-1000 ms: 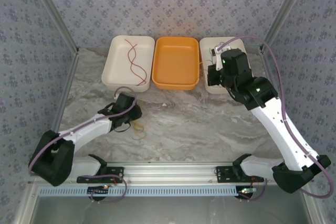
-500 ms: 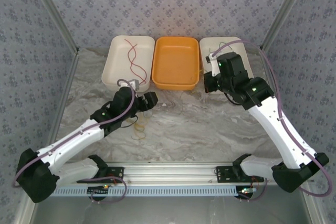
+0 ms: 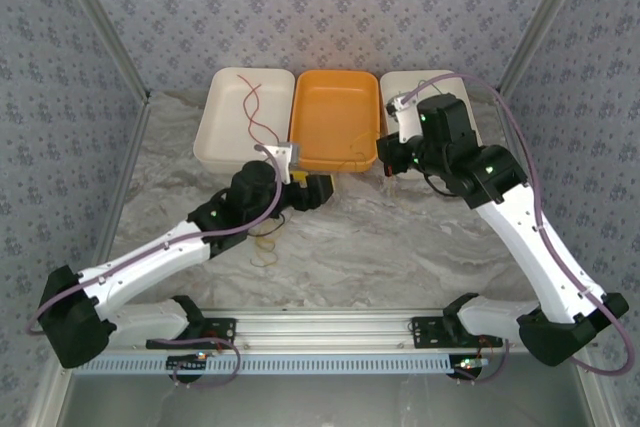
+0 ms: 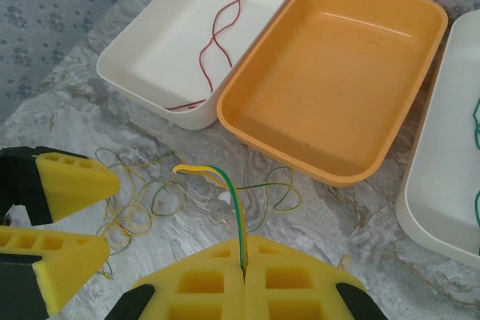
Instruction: Untangle the cables
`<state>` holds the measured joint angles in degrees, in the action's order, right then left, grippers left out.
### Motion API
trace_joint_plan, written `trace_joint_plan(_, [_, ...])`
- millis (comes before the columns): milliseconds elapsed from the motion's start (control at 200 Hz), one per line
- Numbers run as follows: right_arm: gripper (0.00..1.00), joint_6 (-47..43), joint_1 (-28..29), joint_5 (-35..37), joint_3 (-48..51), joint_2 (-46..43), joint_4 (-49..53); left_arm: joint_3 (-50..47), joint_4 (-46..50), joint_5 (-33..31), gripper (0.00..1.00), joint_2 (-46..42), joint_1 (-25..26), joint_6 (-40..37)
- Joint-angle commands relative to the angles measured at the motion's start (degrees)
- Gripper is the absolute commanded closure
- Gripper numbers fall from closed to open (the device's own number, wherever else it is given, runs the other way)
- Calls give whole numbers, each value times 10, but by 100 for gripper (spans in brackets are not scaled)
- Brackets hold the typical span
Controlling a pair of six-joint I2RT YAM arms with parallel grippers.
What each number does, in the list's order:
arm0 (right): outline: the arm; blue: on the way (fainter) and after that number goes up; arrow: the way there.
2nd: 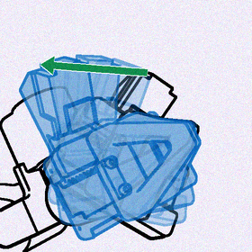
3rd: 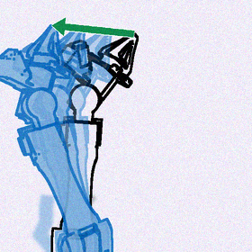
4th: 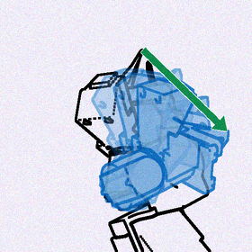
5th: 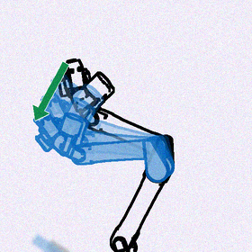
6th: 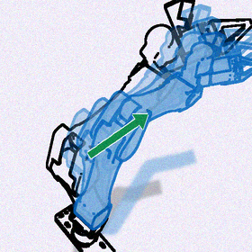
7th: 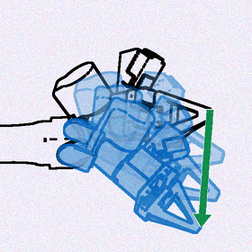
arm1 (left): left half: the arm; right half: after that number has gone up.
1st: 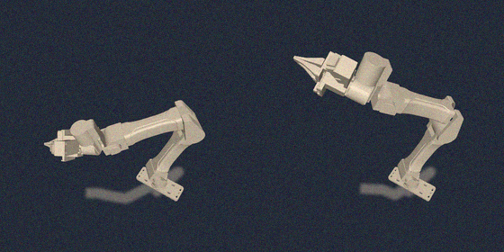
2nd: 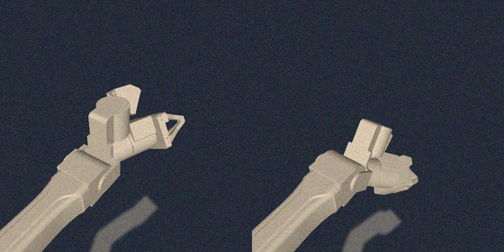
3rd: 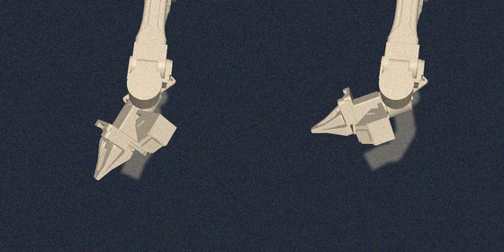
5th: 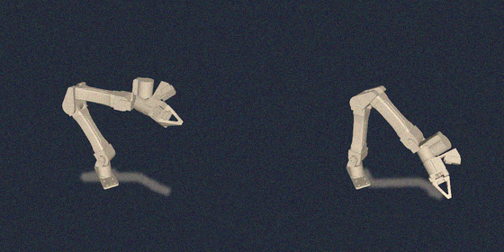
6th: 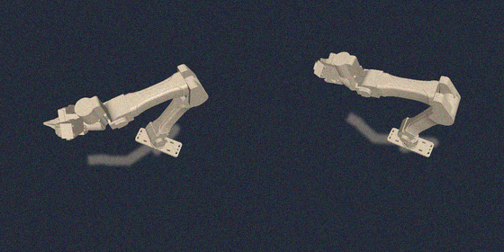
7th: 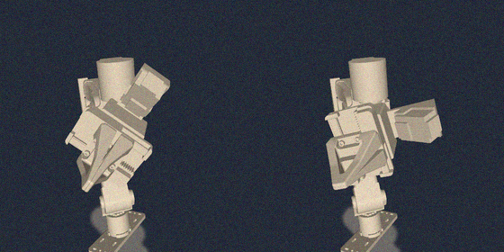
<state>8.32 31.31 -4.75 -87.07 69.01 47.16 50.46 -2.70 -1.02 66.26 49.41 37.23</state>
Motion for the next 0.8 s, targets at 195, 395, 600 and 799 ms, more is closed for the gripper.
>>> trace_joint_plan(195, [100, 13, 2, -48, -68, 3, 15, -26, -13, -108, 21, 62, 22, -83])
trace_joint_plan(395, [100, 15, 3, -72, -91, -2, 32, -39, -53, -163, 18, 133, 28, -117])
trace_joint_plan(600, [100, 25, 6, -87, -85, -23, 32, -10, -96, -136, 17, 214, 31, -103])
trace_joint_plan(799, [100, 38, 6, -94, -68, -51, 32, 8, -115, -156, 26, 263, 31, -96])
